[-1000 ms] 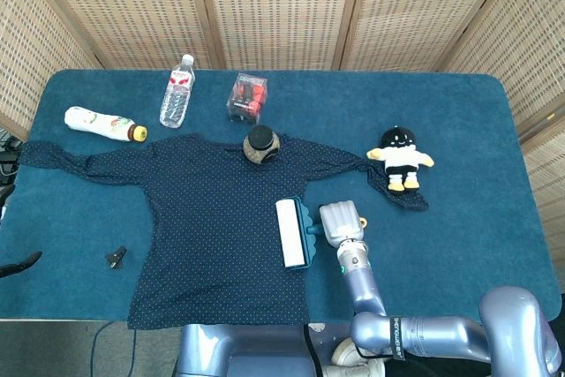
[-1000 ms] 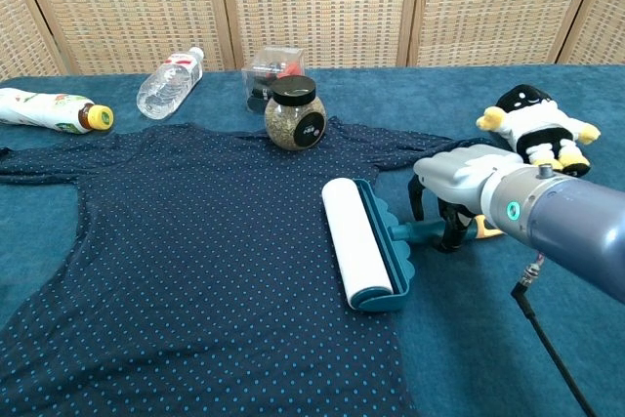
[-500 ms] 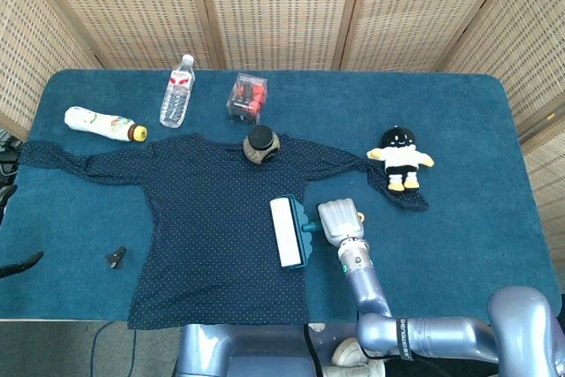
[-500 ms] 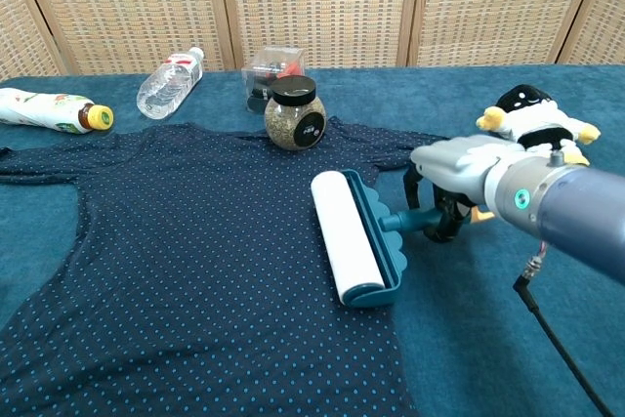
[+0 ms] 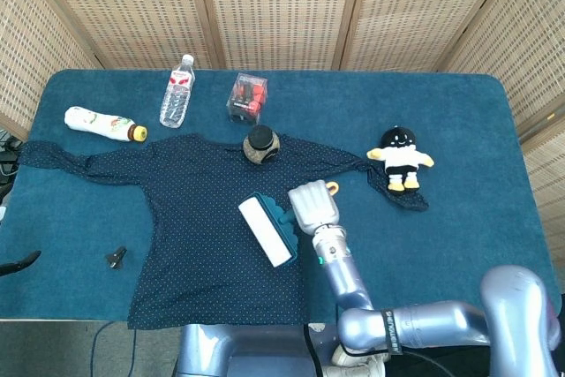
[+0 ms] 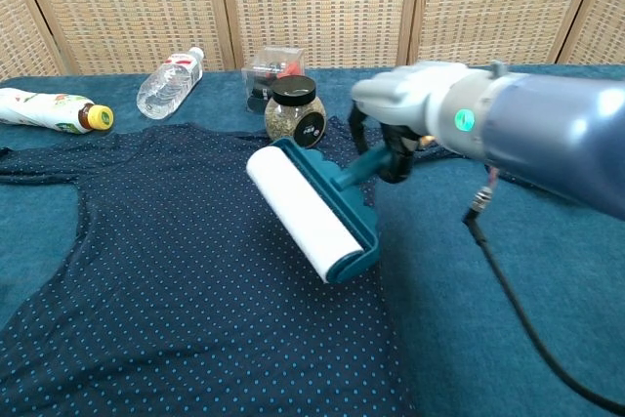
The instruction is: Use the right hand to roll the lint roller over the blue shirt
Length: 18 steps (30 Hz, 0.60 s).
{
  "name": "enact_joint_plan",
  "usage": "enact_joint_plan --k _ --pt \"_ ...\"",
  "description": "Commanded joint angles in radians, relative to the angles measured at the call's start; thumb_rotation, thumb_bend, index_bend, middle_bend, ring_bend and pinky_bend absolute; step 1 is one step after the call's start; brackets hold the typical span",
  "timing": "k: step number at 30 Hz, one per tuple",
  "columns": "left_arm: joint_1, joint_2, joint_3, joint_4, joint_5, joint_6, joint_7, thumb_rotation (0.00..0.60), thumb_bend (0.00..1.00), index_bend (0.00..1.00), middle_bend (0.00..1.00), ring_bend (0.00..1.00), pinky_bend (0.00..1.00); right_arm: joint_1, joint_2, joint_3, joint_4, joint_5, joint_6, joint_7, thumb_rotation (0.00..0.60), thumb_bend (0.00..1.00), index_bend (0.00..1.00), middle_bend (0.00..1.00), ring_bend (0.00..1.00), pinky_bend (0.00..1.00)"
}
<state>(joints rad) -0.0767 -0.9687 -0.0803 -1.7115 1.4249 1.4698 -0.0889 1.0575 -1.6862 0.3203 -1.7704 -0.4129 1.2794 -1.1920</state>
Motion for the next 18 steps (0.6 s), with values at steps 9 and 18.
enact_joint_plan --k 9,18 --pt "-0.016 0.007 -0.005 0.020 -0.022 -0.042 -0.039 0.600 0.00 0.00 0.00 0.00 0.00 0.213 -0.206 0.086 0.215 0.136 0.047 -0.177 0.600 0.91 0.79 1.00 1.00 1.00" --pt "-0.035 0.012 -0.020 0.038 -0.065 -0.087 -0.070 0.600 0.00 0.00 0.00 0.00 0.00 0.352 -0.359 0.151 0.401 0.214 0.052 -0.274 0.600 0.93 0.79 1.00 1.00 1.00"
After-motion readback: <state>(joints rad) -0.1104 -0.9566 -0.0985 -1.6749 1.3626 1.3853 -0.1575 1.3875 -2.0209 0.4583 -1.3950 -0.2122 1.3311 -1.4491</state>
